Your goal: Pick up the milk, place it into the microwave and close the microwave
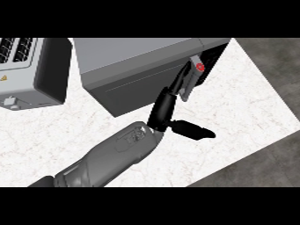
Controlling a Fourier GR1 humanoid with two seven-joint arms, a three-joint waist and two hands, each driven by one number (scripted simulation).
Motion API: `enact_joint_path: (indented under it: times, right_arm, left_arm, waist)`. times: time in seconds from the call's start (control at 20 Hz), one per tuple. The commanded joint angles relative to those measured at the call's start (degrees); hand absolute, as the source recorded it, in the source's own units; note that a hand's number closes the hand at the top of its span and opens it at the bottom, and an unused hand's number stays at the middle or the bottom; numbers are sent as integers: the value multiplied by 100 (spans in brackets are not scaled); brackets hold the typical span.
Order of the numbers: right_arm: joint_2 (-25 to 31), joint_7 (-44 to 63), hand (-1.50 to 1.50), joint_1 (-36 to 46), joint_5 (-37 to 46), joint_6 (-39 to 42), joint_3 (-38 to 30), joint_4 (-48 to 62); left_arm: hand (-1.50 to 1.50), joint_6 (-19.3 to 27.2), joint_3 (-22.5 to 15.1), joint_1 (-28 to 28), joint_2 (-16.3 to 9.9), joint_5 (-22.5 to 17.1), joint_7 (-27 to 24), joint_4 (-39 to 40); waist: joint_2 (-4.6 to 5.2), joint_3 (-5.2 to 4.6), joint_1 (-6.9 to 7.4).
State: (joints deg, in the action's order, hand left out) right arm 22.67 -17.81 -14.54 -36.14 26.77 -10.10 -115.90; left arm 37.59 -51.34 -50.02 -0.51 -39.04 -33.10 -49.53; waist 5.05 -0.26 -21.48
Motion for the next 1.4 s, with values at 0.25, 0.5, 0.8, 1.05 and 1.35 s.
enact_joint_path:
  times: [0.25, 0.5, 0.8, 1.05, 1.35]
  right_arm:
    - [252, 213, -150, 196, -281, 16, -130, 27]
    - [292, 258, -150, 189, -394, 38, -159, 57]
    - [383, 337, -150, 315, -577, 65, -187, 126]
    - [503, 457, -150, 355, -669, 104, -168, 50]
    - [575, 528, -150, 433, -816, 135, -165, 62]
  left_arm:
    - [-150, 63, 27, -381, 49, -391, -84, 287]
    - [-150, 110, 10, -437, 50, -545, -213, 407]
    - [-150, 113, -108, -497, 51, -709, -346, 471]
    - [-150, 92, -159, -512, 51, -863, -472, 549]
    - [-150, 122, -255, -605, 51, -1040, -551, 554]
  waist:
    - [16, 7, -99]
    - [13, 15, -153]
    - [46, 21, -166]
    - [31, 6, -125]
    - [27, 7, -172]
